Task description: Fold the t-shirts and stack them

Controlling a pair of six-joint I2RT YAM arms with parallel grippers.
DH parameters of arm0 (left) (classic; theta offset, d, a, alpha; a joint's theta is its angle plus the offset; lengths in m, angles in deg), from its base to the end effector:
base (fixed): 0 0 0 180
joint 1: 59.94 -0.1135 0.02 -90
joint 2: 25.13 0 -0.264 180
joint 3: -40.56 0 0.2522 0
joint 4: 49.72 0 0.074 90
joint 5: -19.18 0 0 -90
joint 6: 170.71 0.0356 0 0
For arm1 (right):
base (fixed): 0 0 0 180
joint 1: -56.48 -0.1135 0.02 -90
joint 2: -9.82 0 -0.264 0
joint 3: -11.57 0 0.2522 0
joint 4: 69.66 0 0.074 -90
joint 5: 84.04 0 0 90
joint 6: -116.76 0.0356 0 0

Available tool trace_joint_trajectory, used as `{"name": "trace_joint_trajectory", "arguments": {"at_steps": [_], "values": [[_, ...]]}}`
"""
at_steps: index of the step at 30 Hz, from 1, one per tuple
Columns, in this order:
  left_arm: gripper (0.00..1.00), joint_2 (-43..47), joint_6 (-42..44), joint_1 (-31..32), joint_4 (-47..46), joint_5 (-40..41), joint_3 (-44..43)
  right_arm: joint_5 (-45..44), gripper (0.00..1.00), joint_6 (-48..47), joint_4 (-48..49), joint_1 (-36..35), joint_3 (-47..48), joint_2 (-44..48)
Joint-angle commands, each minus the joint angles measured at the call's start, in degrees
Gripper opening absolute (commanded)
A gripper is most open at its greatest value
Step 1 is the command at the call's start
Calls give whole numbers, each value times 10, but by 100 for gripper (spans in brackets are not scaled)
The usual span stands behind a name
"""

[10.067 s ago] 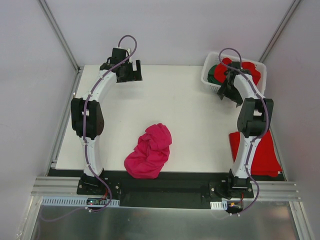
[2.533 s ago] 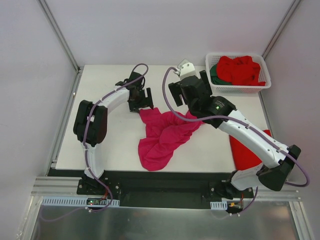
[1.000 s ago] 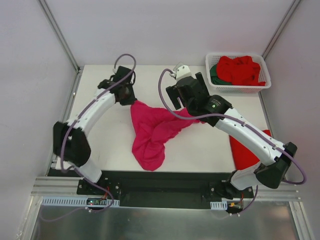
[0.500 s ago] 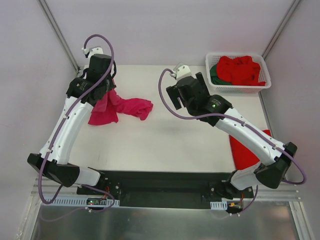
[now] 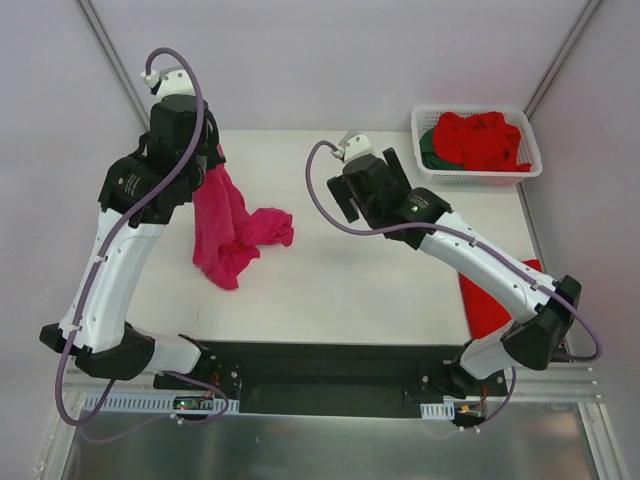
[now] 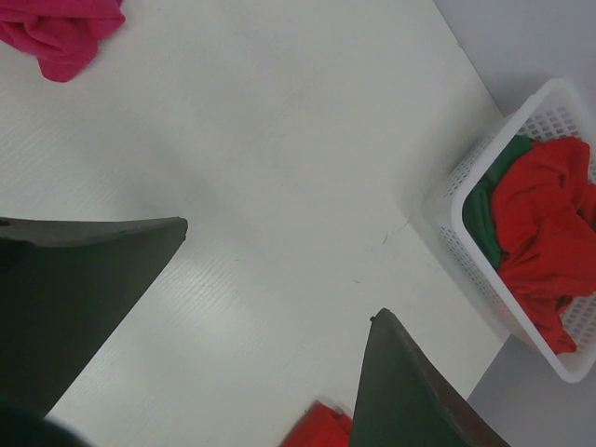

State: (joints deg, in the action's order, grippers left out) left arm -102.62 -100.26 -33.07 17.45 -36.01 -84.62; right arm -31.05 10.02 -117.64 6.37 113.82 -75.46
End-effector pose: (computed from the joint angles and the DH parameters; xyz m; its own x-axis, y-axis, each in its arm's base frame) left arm 0.2143 -0.0858 0.5233 -0.2439 -0.1844 -0.9521 -0.2022 0.9698 -0.1361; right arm 0.2263 0.2374 0.3974 -0.2352 -0.6401 -0.7314 -0.3650 0.7556 -0.5438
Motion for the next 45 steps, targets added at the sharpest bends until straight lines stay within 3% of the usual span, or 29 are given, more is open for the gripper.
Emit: {"name": "trace_joint_trajectory", "arguments": {"at_steps": [1,5,10,12,15,20,23,30,36,40,41,45], "values": [[0,30,41,21,-34,-29,-35,-9,96,5,-6,2,27,-1],[0,62,72,21,-65,-74,-38,-7,96,8,-8,1,27,-7],[0,139,109,21,-195,-263,51,-6,96,11,-10,2,34,-19],[0,170,120,21,-233,-276,86,-3,96,13,-16,2,38,-25],[0,218,144,21,-269,-228,140,1,96,14,-17,3,40,-26],[0,271,172,21,-284,26,170,6,96,13,-21,3,43,-34],[0,294,215,21,-307,111,185,12,96,14,-25,2,48,-45],[0,307,348,21,-375,168,175,21,96,20,-40,2,61,-67],[0,256,273,21,-359,81,167,25,96,23,-45,2,66,-77],[0,175,197,21,-350,-41,189,7,96,25,-52,3,62,-72],[0,156,166,21,-350,-104,194,1,96,26,-52,2,58,-71],[0,46,77,27,-350,-241,168,-38,96,28,-54,3,43,-53]]}}
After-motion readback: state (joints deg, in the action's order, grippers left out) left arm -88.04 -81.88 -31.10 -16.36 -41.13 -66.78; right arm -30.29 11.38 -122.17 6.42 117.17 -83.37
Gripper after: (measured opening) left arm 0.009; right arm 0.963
